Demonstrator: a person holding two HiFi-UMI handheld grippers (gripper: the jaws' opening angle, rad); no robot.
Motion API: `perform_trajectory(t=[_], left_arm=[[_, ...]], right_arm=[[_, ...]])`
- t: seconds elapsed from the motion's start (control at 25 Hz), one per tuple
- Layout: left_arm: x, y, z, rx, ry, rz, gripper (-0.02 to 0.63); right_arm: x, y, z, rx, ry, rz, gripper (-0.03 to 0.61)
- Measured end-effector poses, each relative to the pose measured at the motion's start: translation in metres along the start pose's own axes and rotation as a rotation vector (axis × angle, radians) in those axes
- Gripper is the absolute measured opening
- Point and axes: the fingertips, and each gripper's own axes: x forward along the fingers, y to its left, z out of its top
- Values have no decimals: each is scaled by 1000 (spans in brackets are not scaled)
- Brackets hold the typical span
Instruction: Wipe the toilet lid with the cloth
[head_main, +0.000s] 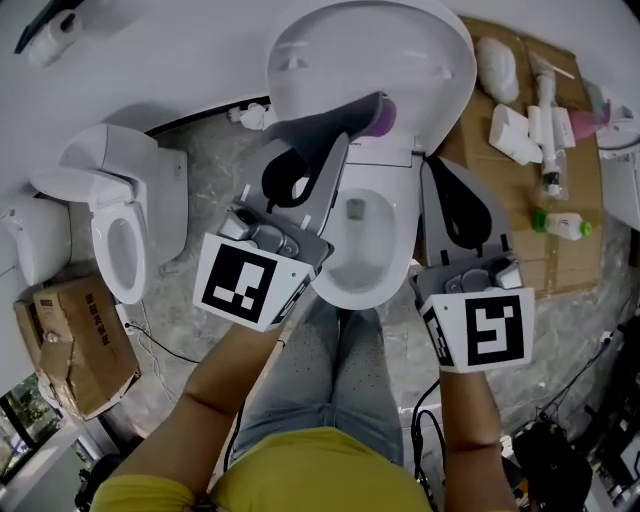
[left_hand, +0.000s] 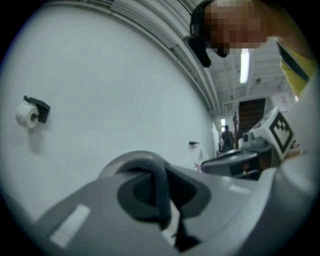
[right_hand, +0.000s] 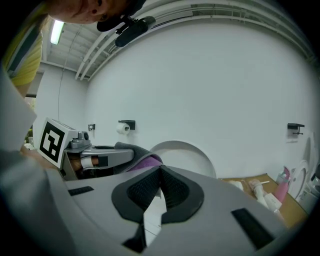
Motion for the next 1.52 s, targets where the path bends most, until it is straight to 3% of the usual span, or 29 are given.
perform_trajectory(t=[0.48,0.76,1.0,1.24,1.4,1.52], left_arm=[[39,14,-25,-12,-48,-10,18],[62,29,-37,39,-43,-2,18],[88,57,-39,103,-63,69,18],[115,95,-42,185,-59,222,18],[127,118,-49,177,-48,317,18],[139,123,-50,153,-68,338,18]], right_arm=[[33,-23,-32,-26,3,-7,17],[49,-31,-41,-35,0,-10,16],[55,-37,-44,-46,7,-16,15],[52,-50,-42,-49,6,-31,15],[48,-61,-46,-51,17,-49,15],[44,-71,-51,-59,30,-66,15]])
